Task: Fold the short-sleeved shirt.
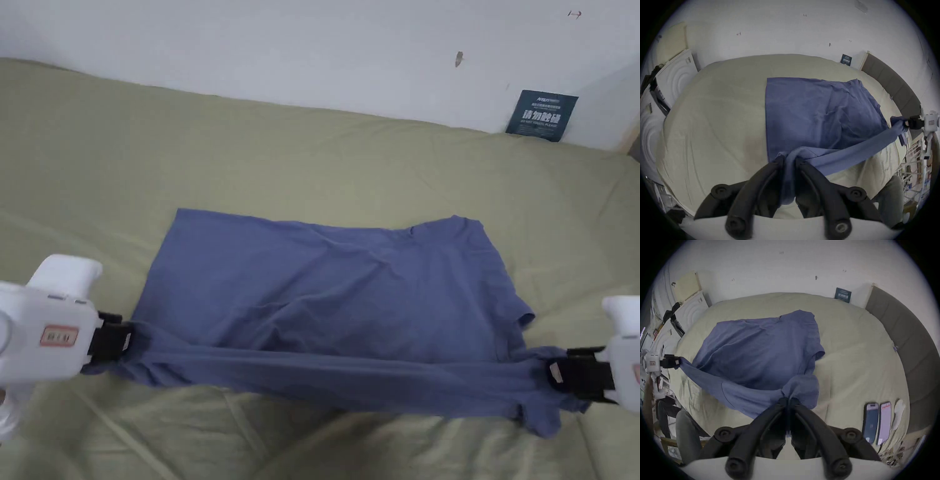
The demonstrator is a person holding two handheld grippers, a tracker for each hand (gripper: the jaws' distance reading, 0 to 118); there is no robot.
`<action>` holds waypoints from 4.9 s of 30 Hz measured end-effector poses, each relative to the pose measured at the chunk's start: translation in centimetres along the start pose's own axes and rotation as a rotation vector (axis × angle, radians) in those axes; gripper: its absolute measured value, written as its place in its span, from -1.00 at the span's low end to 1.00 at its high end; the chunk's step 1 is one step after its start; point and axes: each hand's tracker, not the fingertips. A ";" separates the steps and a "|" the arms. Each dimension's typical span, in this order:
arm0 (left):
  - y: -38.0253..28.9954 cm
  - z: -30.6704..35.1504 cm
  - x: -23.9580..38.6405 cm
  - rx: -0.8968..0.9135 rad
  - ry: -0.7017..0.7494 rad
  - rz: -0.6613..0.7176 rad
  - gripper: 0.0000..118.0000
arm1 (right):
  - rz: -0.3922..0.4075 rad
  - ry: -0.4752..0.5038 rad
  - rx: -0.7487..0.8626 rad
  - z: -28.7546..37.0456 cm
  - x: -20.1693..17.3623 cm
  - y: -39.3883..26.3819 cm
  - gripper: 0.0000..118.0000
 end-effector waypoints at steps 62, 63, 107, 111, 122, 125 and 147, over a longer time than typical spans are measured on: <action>-4.6 -6.4 3.4 0.183 0.117 0.178 -0.92 | -0.127 -0.085 0.289 -6.7 0.6 -8.4 0.04; -4.6 -6.3 3.7 0.200 0.124 0.173 -0.92 | -0.119 -0.114 0.291 -7.4 0.1 -7.9 0.04; -15.4 1.5 -0.6 -0.035 0.014 0.247 -0.92 | -0.278 -0.110 0.054 0.2 -0.7 -19.9 -0.88; -15.8 1.9 -0.8 0.012 -0.018 0.287 -0.81 | -0.322 -0.053 0.074 0.5 -0.5 -20.0 -0.85; -9.1 12.1 6.2 0.400 0.014 0.139 1.00 | -0.118 -0.095 0.393 9.5 -6.5 -10.8 0.17; -5.6 10.9 10.2 0.442 0.077 0.047 0.99 | -0.080 -0.112 0.466 8.7 -9.7 -7.2 0.17; -2.6 4.1 15.2 0.419 0.128 0.023 -0.97 | -0.067 -0.127 0.492 2.4 -18.0 -5.2 -0.96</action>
